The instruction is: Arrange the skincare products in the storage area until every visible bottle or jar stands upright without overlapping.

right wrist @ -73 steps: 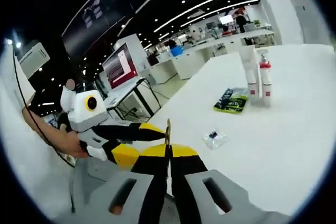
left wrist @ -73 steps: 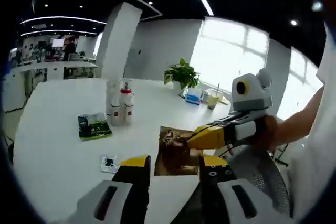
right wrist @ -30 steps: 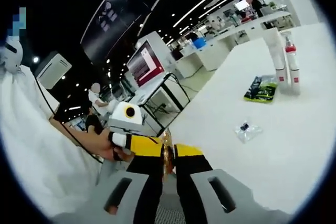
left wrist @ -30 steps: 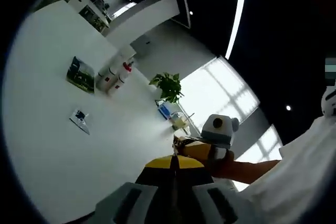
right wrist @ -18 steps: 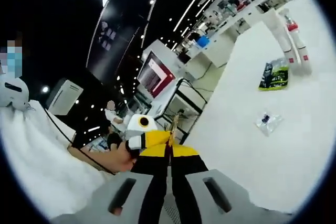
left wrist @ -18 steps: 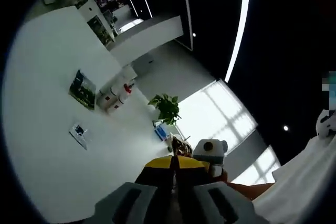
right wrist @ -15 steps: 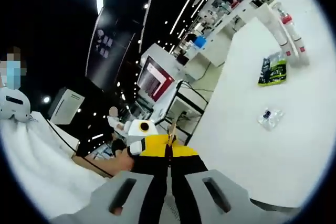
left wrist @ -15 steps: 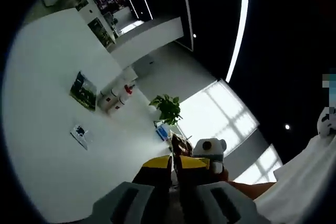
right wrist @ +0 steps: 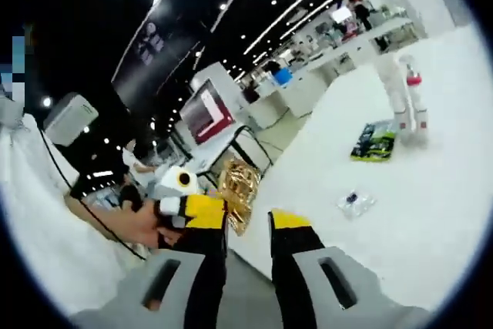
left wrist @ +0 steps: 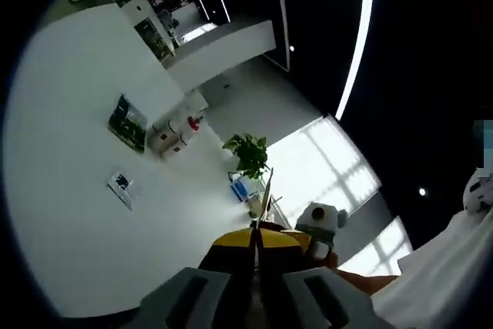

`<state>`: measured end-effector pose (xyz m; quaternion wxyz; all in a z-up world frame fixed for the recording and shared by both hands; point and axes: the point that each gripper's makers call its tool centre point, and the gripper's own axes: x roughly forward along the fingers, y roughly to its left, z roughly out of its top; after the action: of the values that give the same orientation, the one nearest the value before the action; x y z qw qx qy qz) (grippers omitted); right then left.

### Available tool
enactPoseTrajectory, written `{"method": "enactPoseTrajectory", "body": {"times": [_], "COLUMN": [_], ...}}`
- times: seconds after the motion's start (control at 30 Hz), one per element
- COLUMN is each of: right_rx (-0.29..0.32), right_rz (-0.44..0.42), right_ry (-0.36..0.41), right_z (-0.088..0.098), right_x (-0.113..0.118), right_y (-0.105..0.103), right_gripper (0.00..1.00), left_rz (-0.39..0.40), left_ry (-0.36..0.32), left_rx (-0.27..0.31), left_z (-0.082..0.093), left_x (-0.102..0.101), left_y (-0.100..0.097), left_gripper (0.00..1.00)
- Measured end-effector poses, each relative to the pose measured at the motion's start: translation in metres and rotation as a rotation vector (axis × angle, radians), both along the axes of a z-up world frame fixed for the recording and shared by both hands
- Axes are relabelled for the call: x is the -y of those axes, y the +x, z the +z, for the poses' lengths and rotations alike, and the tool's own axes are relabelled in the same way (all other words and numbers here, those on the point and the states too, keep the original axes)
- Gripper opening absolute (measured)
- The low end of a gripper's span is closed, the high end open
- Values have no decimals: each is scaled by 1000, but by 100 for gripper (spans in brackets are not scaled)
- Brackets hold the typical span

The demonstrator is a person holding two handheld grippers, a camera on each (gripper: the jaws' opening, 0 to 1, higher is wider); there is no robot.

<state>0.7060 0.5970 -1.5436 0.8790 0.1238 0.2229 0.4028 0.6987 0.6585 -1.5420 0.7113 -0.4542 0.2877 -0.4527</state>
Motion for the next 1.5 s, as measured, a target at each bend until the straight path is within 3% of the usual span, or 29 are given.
{"method": "enactPoseTrajectory", "body": {"times": [0.13, 0.2, 0.27, 0.33, 0.37, 0.47, 0.57, 0.67, 0.73, 1.03, 1.17, 1.27, 1.5], "right_rx": [199, 231, 282, 297, 292, 204, 200, 200, 163, 153, 210, 179, 159], "right_rz": [-84, -111, -98, -57, -46, -79, -72, -55, -75, -49, -59, -62, -48], "right_ry": [-321, -374, -476, -693, -734, -660, -673, -704, -670, -710, -713, -699, -688], "right_z": [-22, -28, -39, -64, -69, -75, -78, -83, -83, -90, -82, -87, -92], "right_x": [21, 22, 20, 27, 31, 36, 38, 40, 43, 42, 42, 43, 42], "right_y": [11, 13, 17, 22, 22, 19, 21, 19, 19, 16, 19, 19, 15], "right_gripper": [44, 42, 37, 33, 29, 24, 28, 23, 24, 23, 25, 30, 32], "left_rz": [62, 80, 95, 103, 108, 127, 163, 198, 219, 251, 263, 272, 282], "left_ry": [-19, -17, -1, 26, 36, 52, 79, 128, 138, 171, 155, 154, 155], "left_rx": [-32, -40, -40, -40, -42, -48, -68, -80, -89, -146, -167, -174, -189], "left_z": [1, 2, 2, 1, 0, -1, -7, -16, -21, -47, -50, -51, -59], "left_x": [-13, -17, -20, -23, -24, -32, -41, -50, -54, -58, -59, -59, -61], "left_y": [19, 26, 33, 40, 43, 56, 73, 92, 104, 143, 163, 176, 207], "left_gripper": [1, 1, 1, 1, 1, 1, 1, 1, 1, 2, 1, 1, 1]}}
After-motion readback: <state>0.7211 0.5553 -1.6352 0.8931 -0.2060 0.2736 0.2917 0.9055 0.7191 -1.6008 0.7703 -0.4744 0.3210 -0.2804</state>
